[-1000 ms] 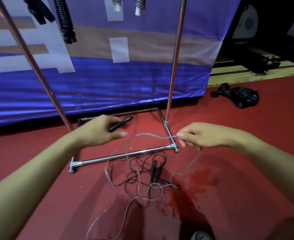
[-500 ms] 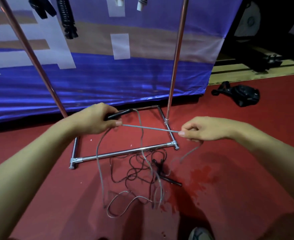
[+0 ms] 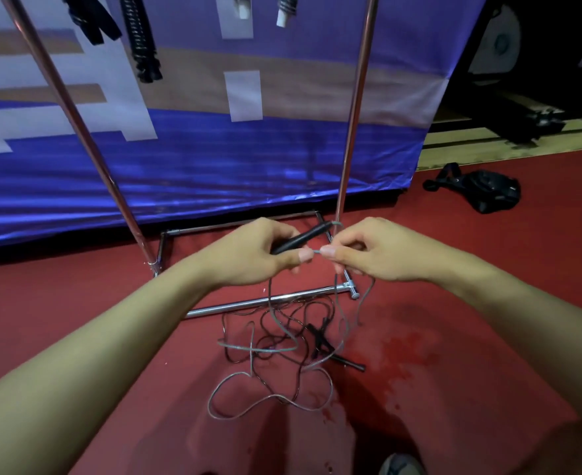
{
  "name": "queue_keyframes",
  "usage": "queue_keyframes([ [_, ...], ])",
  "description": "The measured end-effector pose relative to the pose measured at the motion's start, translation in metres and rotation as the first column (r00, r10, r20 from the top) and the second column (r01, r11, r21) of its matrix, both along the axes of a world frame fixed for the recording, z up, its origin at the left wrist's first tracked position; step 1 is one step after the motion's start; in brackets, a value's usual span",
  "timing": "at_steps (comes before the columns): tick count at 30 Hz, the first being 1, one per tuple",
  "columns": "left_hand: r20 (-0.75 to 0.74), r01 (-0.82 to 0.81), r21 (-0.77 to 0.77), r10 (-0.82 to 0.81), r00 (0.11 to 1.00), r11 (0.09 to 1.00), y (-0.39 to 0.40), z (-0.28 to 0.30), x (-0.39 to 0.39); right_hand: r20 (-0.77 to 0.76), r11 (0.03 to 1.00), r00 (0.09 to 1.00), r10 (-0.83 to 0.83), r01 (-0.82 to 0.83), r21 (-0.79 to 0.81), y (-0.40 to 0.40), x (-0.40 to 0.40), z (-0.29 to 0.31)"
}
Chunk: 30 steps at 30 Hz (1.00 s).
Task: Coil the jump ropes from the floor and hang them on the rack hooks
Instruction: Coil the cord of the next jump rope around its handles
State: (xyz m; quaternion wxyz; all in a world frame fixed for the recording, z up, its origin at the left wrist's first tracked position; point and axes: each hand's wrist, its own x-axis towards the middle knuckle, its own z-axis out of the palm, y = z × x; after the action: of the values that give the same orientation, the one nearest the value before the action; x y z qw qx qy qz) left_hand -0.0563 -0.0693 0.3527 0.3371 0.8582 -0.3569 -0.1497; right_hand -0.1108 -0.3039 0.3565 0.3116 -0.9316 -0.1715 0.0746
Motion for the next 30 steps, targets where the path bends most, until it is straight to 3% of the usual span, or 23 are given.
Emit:
queue_keyframes([
  [6, 0.141, -0.132, 0.137, 0.112, 0.984, 0.982, 0.047, 0.003, 0.035, -0.319, 0.986, 0.947, -0.034, -0.021, -0.168, -0.039, 0.002, -0.017],
  [8, 0.149, -0.172, 0.211, 0.143, 0.979, 0.962, 0.066, -0.002, 0.045, -0.355, 0.991, 0.934, -0.049, 0.002, -0.132, -0.049, 0.0, -0.023],
  [11, 0.137, -0.178, 0.216, 0.151, 0.979, 0.96, 0.067, -0.009, 0.044, -0.288, 1.0, 0.958, -0.017, 0.013, -0.014, -0.042, -0.001, -0.019],
  [17, -0.071, -0.056, -0.067, 0.051, 0.996, 0.996, 0.007, -0.005, 0.003, -0.077, 0.994, 0.993, 0.095, -0.098, -0.04, 0.001, 0.0, -0.002],
  [20, -0.197, -0.01, -0.089, -0.008, 0.98, 0.996, -0.005, -0.006, -0.006, 0.028, 0.998, 0.998, 0.058, -0.058, -0.026, 0.008, 0.001, -0.002],
  [22, -0.184, 0.026, -0.061, -0.037, 0.982, 0.998, -0.005, -0.003, -0.006, 0.033, 0.999, 0.998, 0.047, -0.047, -0.005, 0.006, 0.0, -0.001],
  [24, -0.076, 0.105, 0.024, -0.103, 0.992, 0.994, 0.002, 0.002, 0.001, -0.132, 0.998, 0.99, 0.056, -0.053, 0.022, -0.001, -0.002, -0.002],
  [27, 0.018, 0.077, 0.078, -0.078, 0.997, 0.994, 0.024, 0.008, 0.021, -0.513, 0.991, 0.848, 0.135, -0.105, 0.087, -0.015, -0.004, -0.007],
  [30, 0.06, -0.055, 0.109, 0.048, 0.997, 0.993, 0.054, 0.006, 0.039, -0.59, 0.99, 0.795, 0.141, -0.11, 0.088, -0.03, -0.002, -0.012],
])
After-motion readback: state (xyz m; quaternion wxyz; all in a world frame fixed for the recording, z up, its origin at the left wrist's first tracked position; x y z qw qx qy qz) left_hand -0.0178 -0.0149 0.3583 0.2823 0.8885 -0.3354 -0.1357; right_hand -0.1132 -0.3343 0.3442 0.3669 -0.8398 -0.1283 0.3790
